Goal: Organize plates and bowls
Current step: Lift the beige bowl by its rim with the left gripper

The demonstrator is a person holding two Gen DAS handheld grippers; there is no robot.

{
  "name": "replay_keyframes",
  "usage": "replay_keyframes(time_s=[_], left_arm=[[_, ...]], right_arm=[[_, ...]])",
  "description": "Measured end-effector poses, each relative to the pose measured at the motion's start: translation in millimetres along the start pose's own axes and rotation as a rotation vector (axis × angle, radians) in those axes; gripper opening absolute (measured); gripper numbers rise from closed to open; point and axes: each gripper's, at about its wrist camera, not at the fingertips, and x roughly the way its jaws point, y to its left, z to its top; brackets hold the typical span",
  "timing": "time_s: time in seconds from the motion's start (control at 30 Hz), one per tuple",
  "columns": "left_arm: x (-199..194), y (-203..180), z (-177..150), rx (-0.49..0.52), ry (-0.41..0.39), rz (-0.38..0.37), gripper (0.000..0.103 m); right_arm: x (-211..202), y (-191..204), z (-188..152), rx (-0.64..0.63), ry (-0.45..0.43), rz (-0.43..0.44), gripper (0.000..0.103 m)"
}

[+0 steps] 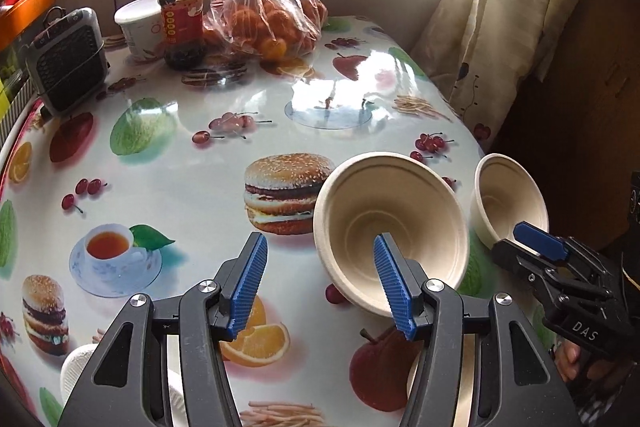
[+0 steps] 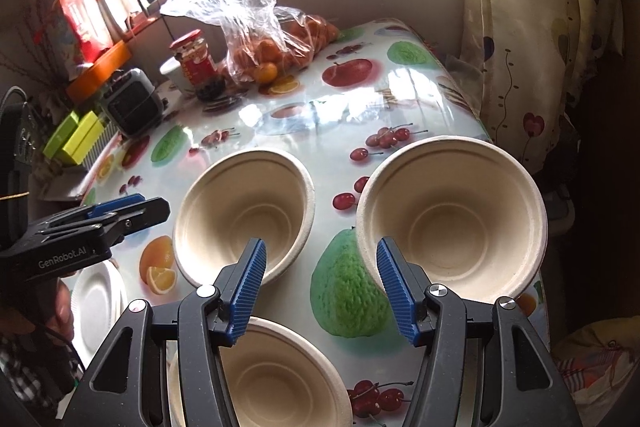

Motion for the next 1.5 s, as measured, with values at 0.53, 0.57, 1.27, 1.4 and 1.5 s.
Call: replay_keyframes(time_s=[0.53, 0.57, 1.27, 1.4, 1.5], left_arm=[[6, 11, 15, -0.047, 0.015, -0.070, 0.057], [6, 11, 16, -0.051, 0.016, -0.069, 0.057], [39, 13, 15, -0.094, 0.116, -0.119, 0.049], [43, 10, 16, -0.088, 0.126, -0.120, 0.043], [45, 9, 16, -0.094, 0.140, -0.139, 0.038]], right_arm=[[-52, 10, 33, -0.018, -0.068, 0.112, 0.058], [-44, 10, 37, -0.003, -0.053, 0.126, 0.058], [43, 1, 34, 0.053, 0.173, 0.098, 0.044], [49, 2, 34, 0.045, 0.191, 0.093, 0.039], [52, 1, 33, 0.045, 0.205, 0.093, 0.035]])
